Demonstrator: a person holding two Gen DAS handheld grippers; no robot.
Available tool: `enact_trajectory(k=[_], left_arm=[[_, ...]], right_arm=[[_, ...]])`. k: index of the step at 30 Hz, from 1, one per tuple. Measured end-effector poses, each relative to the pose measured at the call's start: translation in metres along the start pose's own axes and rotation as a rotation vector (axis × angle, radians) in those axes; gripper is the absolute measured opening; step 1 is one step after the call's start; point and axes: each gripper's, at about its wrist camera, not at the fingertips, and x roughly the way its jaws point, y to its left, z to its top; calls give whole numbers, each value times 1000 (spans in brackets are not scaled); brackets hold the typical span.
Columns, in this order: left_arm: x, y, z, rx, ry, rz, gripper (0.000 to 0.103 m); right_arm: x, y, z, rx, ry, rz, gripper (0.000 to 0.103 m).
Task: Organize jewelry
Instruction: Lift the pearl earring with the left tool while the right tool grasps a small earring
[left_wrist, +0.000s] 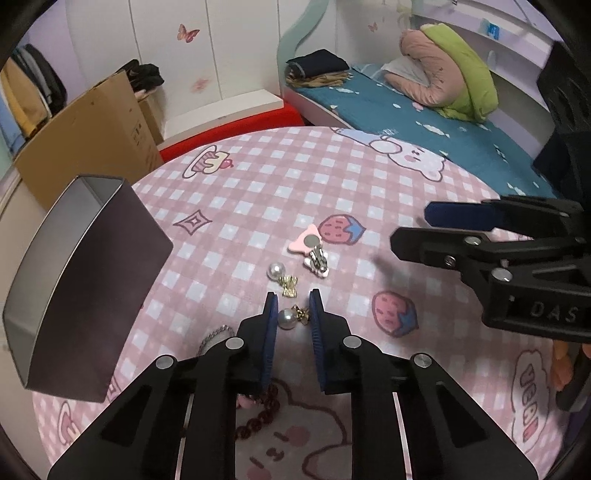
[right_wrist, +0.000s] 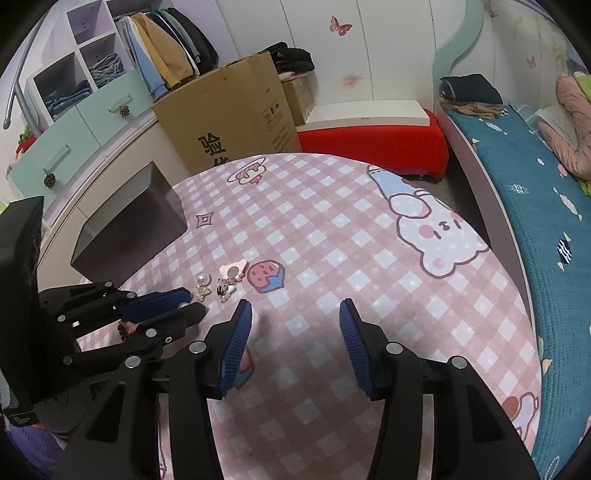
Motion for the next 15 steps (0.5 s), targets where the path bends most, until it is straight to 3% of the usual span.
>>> enact_trajectory(k=[15], left_arm=[[-52,53,-2,-128,-111,47,18]], right_arm=[[32,57,6,-175,15,-69,48]])
